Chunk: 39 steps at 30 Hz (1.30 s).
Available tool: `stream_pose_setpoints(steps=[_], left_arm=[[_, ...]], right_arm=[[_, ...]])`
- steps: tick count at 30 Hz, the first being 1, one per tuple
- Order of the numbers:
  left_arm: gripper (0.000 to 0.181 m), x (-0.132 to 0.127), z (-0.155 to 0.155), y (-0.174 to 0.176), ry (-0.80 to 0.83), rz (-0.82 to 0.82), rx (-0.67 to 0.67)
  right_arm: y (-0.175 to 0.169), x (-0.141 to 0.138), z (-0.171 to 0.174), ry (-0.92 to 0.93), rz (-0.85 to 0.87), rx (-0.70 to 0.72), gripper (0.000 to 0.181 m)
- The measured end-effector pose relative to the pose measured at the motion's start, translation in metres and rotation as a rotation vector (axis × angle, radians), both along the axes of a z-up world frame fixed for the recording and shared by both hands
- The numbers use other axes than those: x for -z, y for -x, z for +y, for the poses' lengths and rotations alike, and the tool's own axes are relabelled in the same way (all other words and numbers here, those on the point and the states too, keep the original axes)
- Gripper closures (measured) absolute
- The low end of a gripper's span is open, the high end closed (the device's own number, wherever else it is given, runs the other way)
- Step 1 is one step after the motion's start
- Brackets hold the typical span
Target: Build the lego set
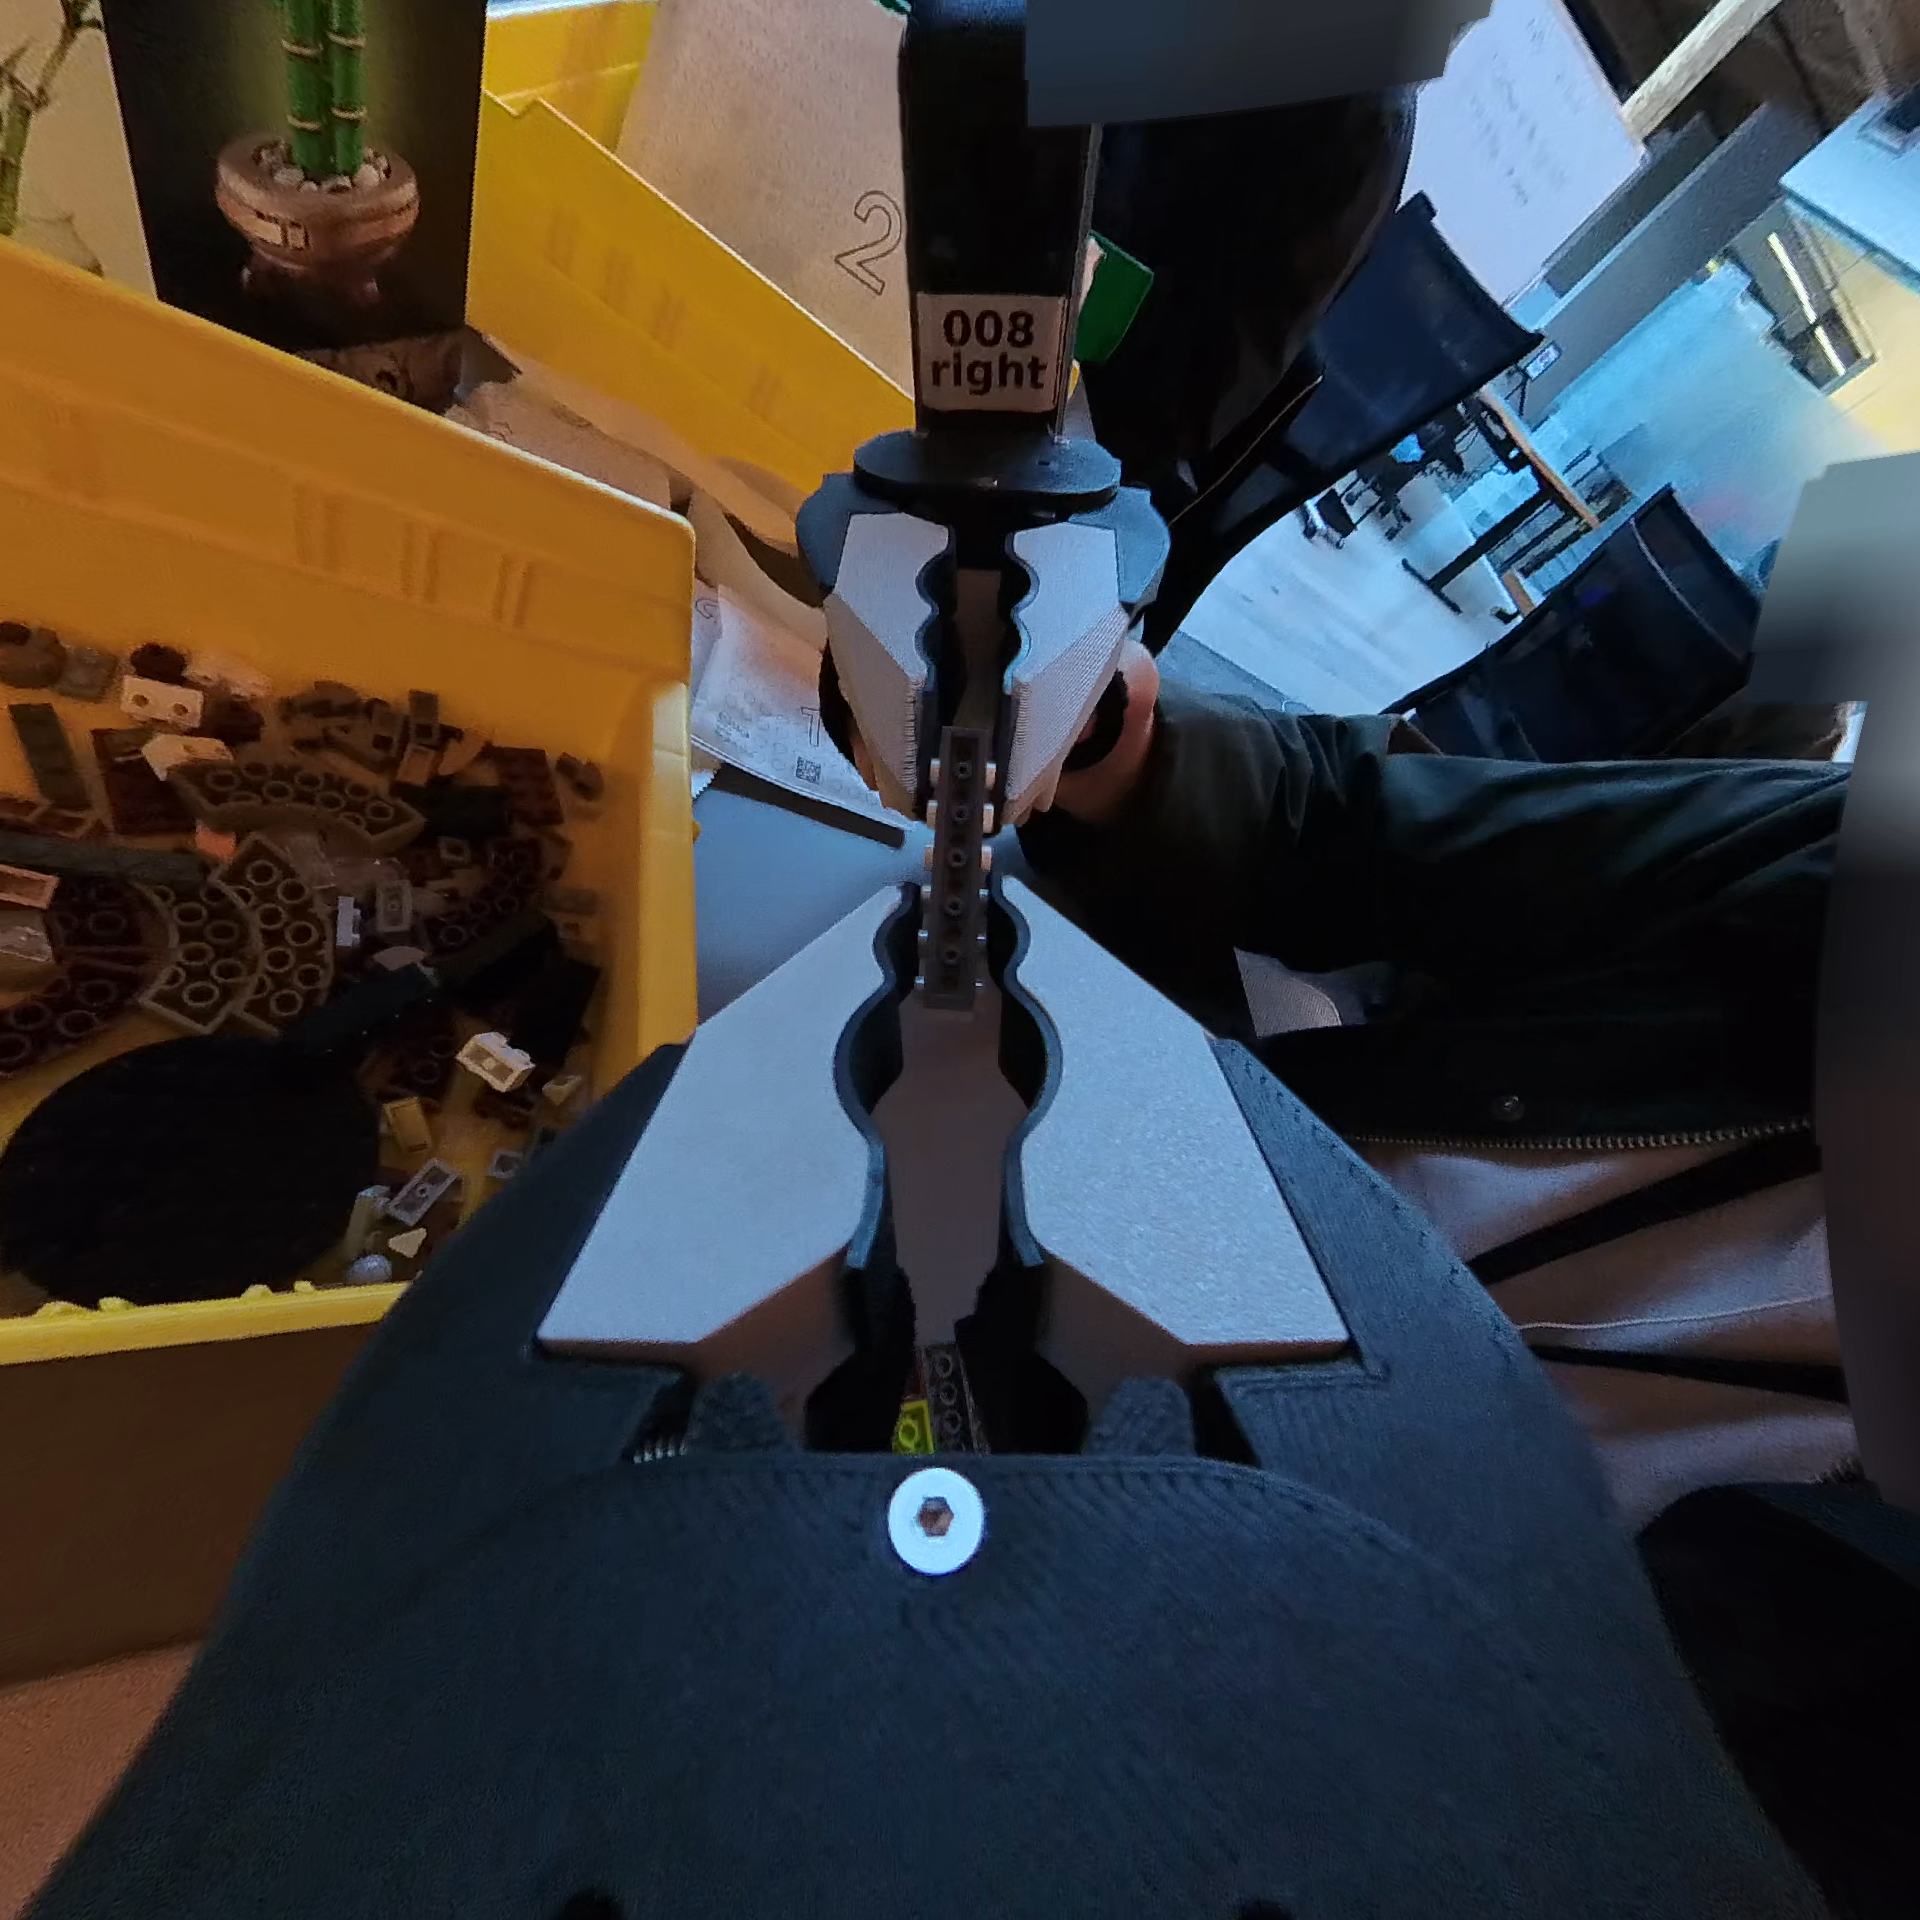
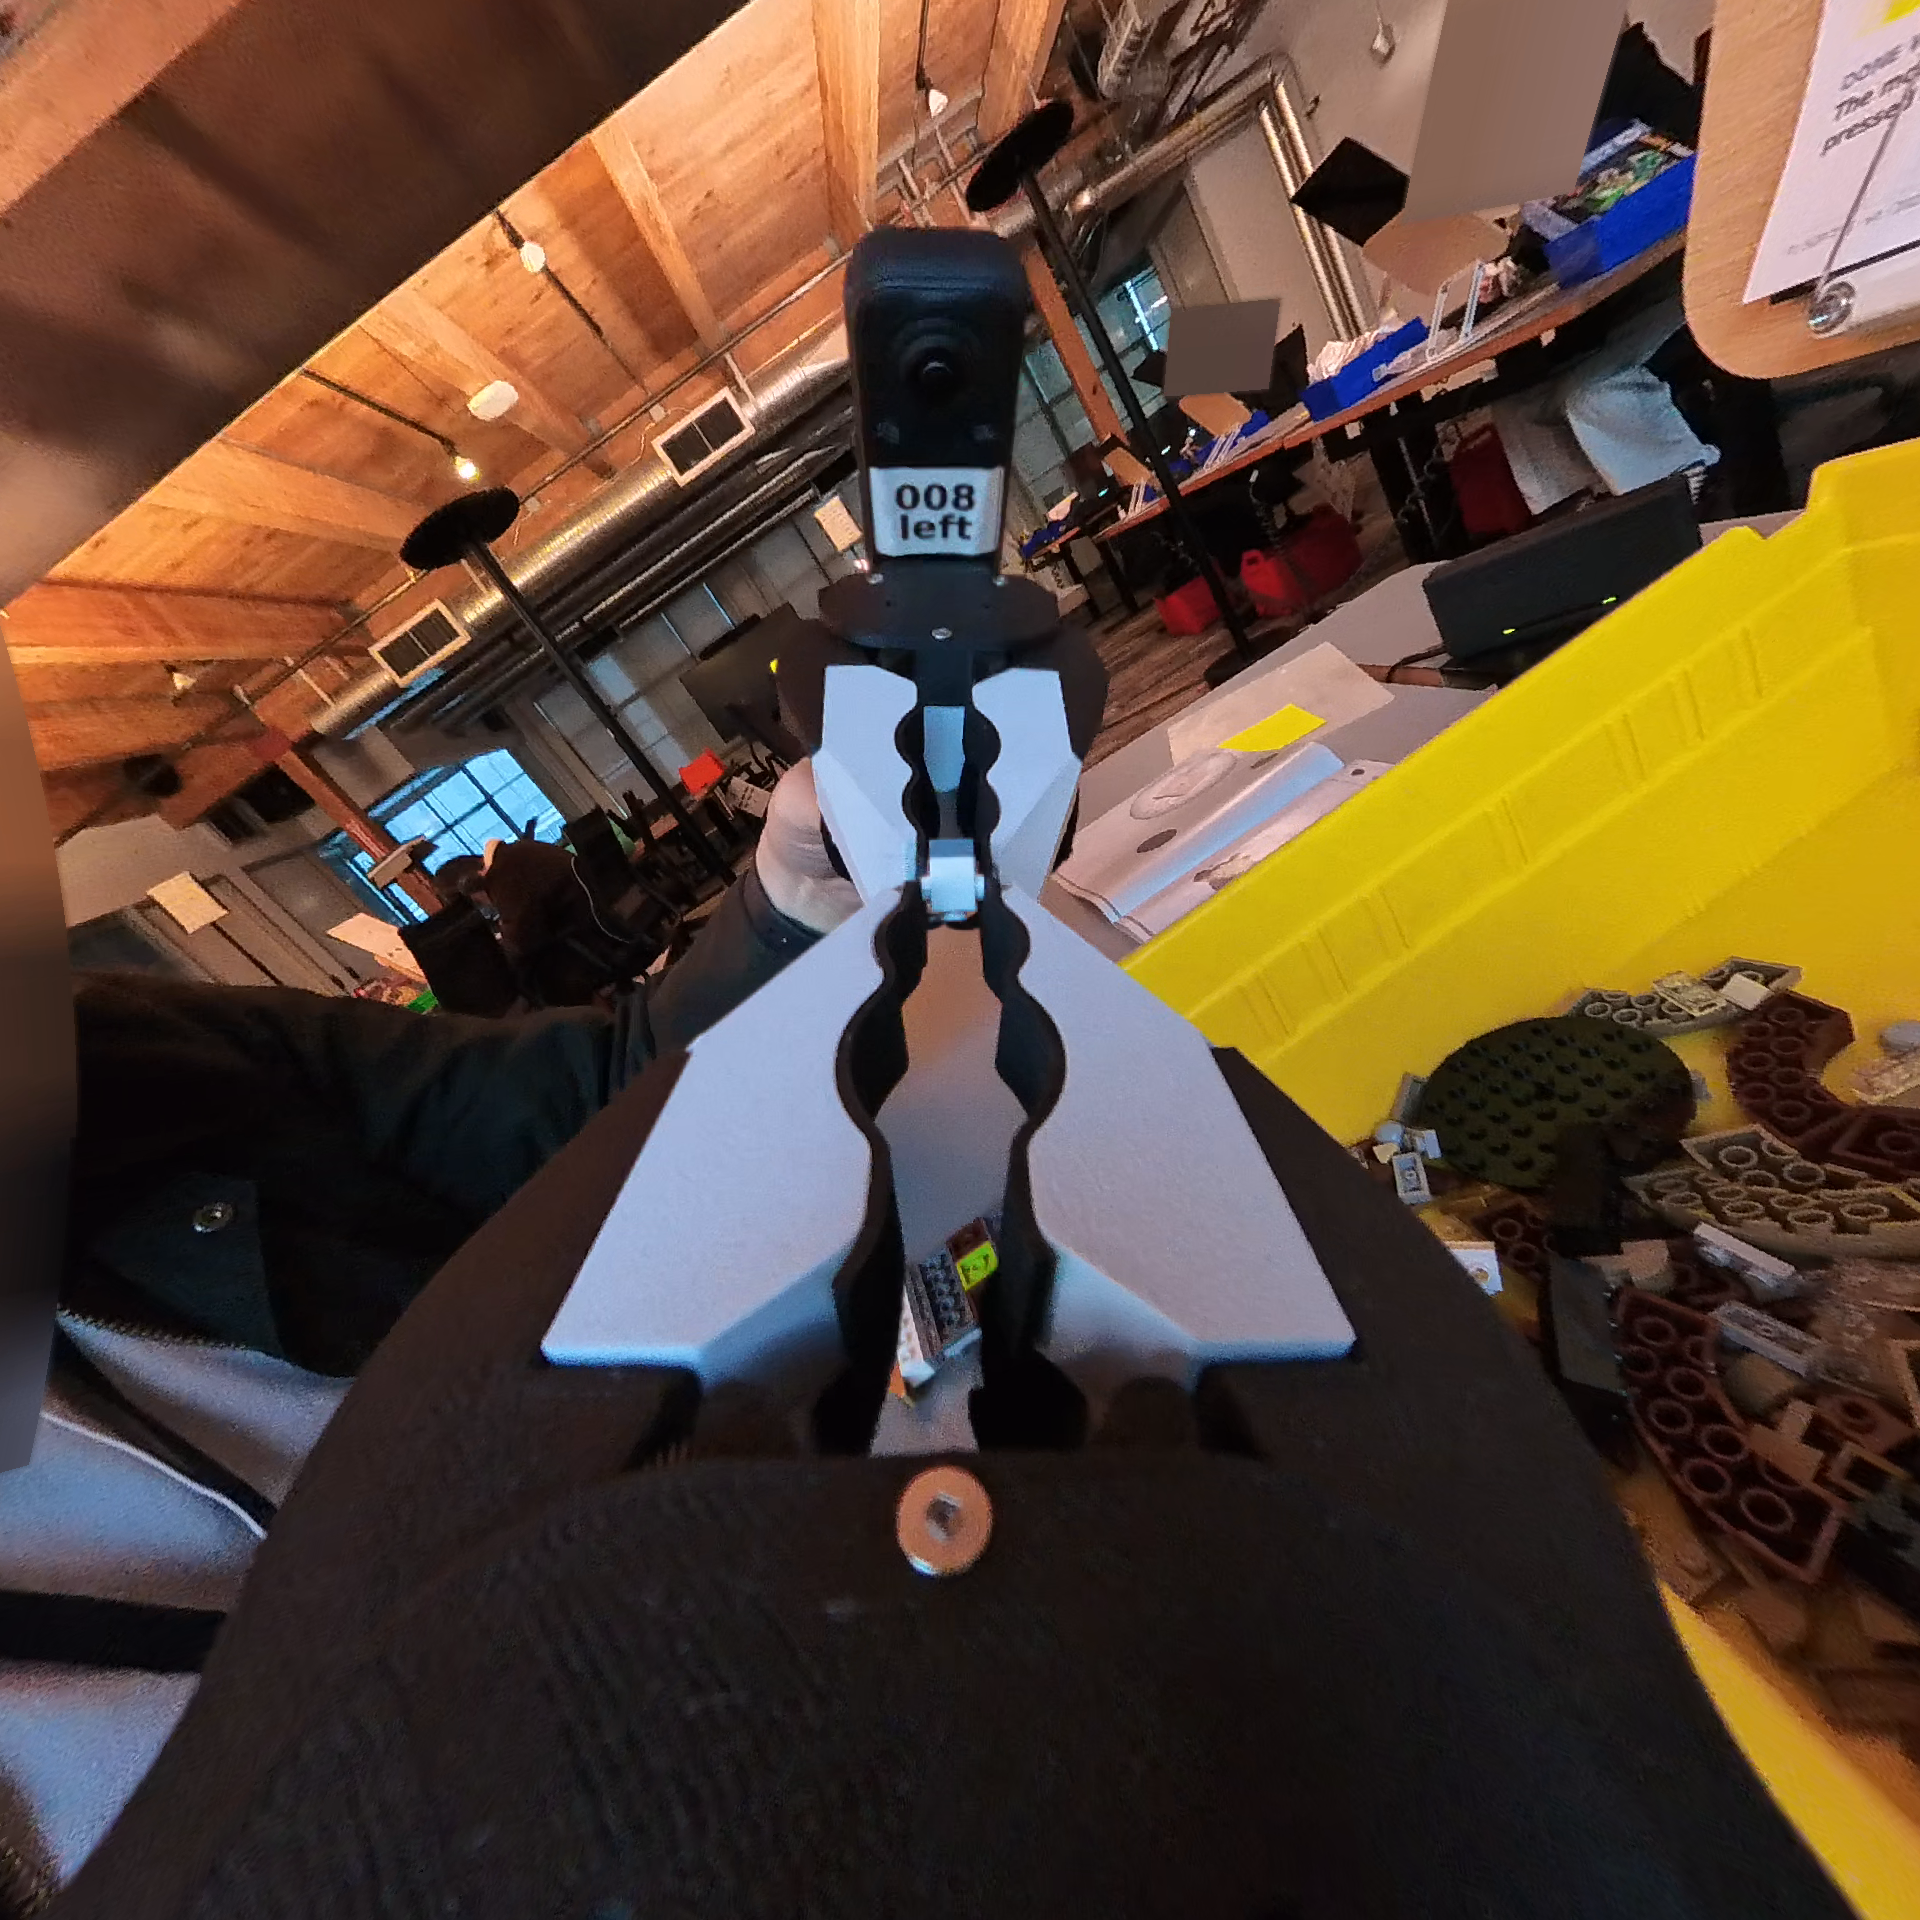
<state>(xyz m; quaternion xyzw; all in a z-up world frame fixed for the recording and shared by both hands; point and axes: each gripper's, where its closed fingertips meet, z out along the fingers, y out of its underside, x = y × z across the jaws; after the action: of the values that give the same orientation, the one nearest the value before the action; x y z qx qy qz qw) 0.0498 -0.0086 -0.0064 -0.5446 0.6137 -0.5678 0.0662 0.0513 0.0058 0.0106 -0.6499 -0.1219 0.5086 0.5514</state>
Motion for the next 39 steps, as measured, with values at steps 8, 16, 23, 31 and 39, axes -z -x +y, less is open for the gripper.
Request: stream_pose_setpoints(steps=[8, 16, 23, 31, 39], left_arm=[[0.168, 0.017, -0.009, 0.008, -0.128, 0.062, 0.074], [0.165, 0.017, 0.000, 0.002, -0.178, 0.041, 0.018], [0.164, 0.016, 0.001, 0.002, -0.213, 0.026, 0.011], [0.153, 0.013, 0.008, 0.001, -0.243, 0.008, -0.023], [0.171, 0.003, 0.001, 0.001, -0.182, -0.035, 0.001]], right_arm=[[0.007, 0.006, -0.007, -0.097, -0.201, 0.000, 0.172], [0.005, 0.009, -0.005, -0.128, -0.266, 0.039, 0.172], [0.006, 0.009, -0.005, -0.112, -0.263, 0.041, 0.172], [0.005, 0.012, -0.004, -0.095, -0.270, 0.046, 0.172], [0.003, 0.005, -0.003, -0.130, -0.204, 0.064, 0.171]])
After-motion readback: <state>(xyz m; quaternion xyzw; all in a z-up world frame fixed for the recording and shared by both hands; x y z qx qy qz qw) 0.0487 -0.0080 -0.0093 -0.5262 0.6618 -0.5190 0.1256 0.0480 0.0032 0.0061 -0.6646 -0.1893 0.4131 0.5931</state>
